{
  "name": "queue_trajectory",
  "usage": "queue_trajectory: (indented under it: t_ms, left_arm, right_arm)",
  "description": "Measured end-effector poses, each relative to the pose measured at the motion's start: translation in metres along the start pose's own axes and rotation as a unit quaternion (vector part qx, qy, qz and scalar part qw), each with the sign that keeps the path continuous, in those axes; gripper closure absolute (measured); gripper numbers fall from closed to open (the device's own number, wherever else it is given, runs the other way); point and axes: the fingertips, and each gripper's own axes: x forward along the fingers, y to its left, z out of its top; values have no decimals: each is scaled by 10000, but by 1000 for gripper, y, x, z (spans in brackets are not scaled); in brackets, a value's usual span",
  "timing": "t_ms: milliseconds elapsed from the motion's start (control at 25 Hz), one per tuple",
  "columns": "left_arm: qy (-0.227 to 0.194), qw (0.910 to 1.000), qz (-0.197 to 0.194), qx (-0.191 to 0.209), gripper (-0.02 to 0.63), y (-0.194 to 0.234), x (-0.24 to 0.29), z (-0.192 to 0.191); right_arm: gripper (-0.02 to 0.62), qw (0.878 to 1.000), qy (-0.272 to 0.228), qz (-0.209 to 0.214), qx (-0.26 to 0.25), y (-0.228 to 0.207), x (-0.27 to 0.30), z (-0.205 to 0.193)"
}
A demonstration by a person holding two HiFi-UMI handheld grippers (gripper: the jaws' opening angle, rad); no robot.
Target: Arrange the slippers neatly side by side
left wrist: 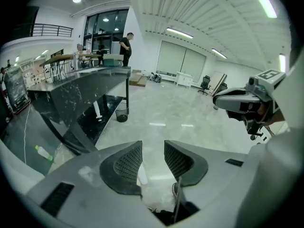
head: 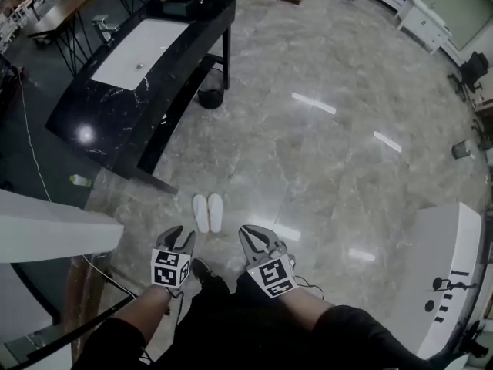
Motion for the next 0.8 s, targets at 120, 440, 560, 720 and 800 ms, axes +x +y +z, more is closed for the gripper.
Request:
queue_trajectory:
  t_ms: [120,440,560,720,800]
  left_arm:
    - [-420,9988,5,245,486,-10,-40,26]
    - [-1633,9852,-472,221,488,-53,-135,85]
    - [-1876,9817,-306,94,488,-51,-165,101]
    - [-2194,9753,-242,-39,488,-56,-197,126]
    - [-2385,9708,-264,71,489,-62,-211,139]
  right_arm:
    - [595,9998,-109,88,-158,13,-27,25]
    - [595,9960,-606,536,-378,43,-66,84]
    - [595,9951,-850,361,-353,41,-74,111]
    - [595,9921,-1217,181,-227,37,-88,154]
    - [595,9902,-1369,189,-199,42,-94,172]
